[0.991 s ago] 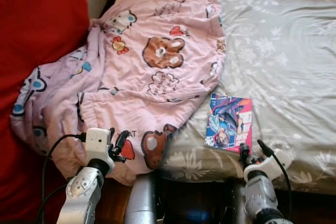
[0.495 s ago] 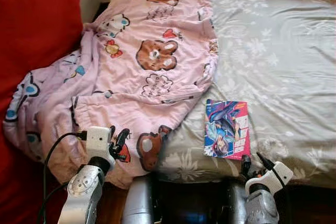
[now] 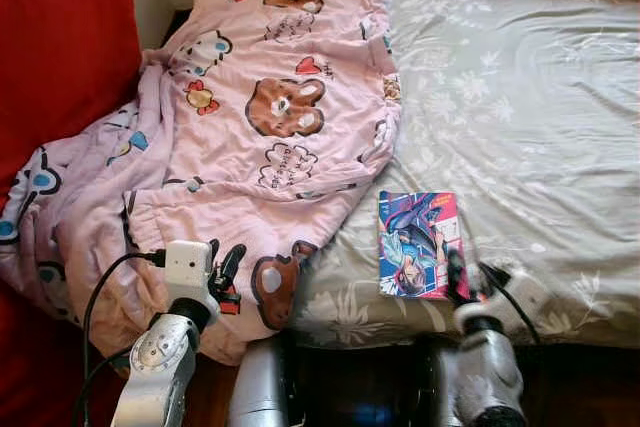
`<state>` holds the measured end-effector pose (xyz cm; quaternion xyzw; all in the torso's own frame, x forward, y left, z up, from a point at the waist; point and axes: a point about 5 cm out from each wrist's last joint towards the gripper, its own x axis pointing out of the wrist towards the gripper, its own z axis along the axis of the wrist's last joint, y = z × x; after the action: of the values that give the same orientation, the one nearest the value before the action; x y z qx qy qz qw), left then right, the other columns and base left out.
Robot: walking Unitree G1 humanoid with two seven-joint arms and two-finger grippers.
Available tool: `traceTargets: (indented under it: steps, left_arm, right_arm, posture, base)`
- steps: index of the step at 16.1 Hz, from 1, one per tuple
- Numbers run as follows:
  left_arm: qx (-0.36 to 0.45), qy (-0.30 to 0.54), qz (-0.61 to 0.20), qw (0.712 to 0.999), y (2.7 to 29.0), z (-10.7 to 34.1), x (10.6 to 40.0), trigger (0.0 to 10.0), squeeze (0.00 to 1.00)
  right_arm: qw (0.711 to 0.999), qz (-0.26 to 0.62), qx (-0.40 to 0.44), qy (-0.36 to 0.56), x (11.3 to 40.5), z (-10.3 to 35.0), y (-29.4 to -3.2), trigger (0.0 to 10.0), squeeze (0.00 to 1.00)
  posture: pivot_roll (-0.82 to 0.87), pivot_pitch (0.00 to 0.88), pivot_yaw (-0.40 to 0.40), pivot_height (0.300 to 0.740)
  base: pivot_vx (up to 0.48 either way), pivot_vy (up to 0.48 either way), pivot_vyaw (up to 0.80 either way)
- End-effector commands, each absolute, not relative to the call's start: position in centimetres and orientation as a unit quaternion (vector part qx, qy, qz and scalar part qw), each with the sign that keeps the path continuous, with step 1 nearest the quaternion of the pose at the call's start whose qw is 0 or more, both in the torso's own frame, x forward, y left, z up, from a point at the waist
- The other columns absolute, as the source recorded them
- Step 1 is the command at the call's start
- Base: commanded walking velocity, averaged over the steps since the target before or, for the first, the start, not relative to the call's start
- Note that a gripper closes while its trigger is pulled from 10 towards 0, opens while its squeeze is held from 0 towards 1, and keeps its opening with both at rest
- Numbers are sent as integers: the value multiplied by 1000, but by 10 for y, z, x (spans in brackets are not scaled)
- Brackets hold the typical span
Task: Clean up the room
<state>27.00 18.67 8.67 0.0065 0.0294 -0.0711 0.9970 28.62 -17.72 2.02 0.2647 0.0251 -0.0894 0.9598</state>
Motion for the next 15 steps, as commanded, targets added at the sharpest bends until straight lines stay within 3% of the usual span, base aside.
traceTargets:
  steps: [1,5,15]
  left_arm:
    - [11,38,-62,997,192,82,268,10000,0]
    - [11,38,-62,997,191,81,267,10000,0]
    - [14,40,-59,997,193,80,266,10000,0]
  right_arm:
    - [962,-67,264,25,286,21,-168,10000,0]
    - [962,-64,255,67,286,11,-166,10000,0]
    - [927,-90,342,127,275,-11,-167,10000,0]
  posture:
    - [110,191,106,598]
    - [109,195,105,598]
    - [118,202,111,598]
  base:
    - [0,0,0]
    - [0,0,0]
    - [0,0,0]
